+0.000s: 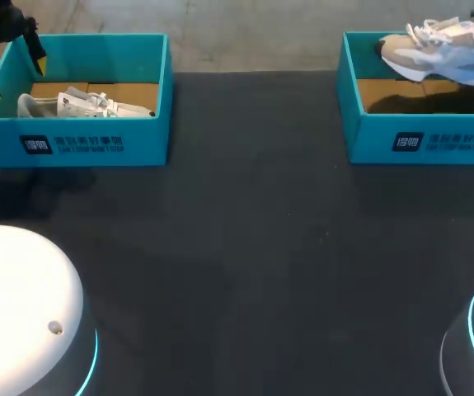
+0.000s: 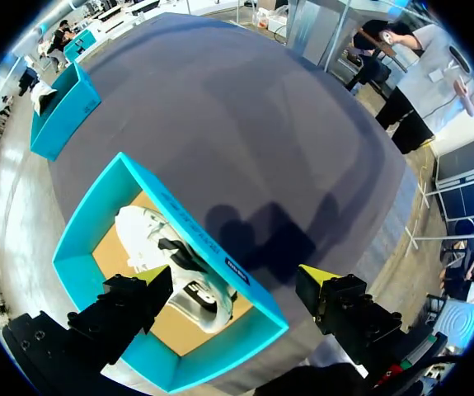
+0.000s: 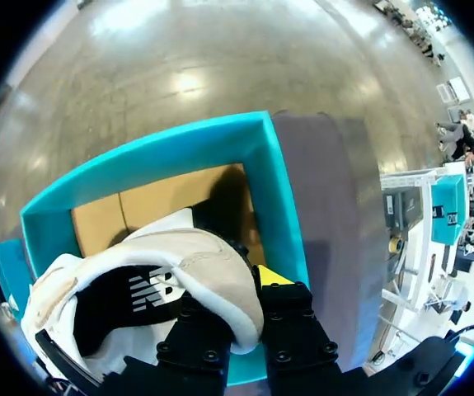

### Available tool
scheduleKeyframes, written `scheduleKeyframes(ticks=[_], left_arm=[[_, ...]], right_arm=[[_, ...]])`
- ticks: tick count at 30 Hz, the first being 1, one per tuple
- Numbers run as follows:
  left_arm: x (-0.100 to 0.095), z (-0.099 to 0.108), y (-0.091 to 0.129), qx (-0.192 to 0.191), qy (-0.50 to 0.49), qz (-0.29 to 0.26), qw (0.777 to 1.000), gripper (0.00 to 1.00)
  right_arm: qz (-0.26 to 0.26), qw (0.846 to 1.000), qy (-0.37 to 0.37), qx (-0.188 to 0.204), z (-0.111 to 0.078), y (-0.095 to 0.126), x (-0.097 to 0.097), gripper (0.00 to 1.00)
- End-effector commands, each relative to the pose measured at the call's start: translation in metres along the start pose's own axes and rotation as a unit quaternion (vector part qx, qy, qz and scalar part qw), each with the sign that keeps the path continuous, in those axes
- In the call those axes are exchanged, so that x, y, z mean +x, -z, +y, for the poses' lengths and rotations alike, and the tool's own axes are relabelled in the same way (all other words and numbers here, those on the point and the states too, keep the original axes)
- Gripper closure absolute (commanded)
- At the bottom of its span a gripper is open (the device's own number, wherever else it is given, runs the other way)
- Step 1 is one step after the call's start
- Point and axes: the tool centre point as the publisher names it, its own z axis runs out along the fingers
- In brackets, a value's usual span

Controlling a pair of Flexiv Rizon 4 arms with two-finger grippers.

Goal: Take the shoe out of the shoebox, open the shoe tongue, remove and reinsert the insole, then place the shoe into the shoebox

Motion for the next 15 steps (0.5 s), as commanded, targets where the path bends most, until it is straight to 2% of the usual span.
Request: scheduleKeyframes(ticks=[1,15], left_arm=[[0.001,-0.001,0.000,-0.002,0.000,0.000,1.000,0.00],[0.001,-0.001,0.000,-0.002,0.000,0.000,1.000,0.00]], right_arm=[[-0.002,1.000,0.005,-0.030,-0.020,0.021,0.001,1.00],[-0.009,0.998,0.014,-0.056,-0.038,0.063,0.010,1.00]])
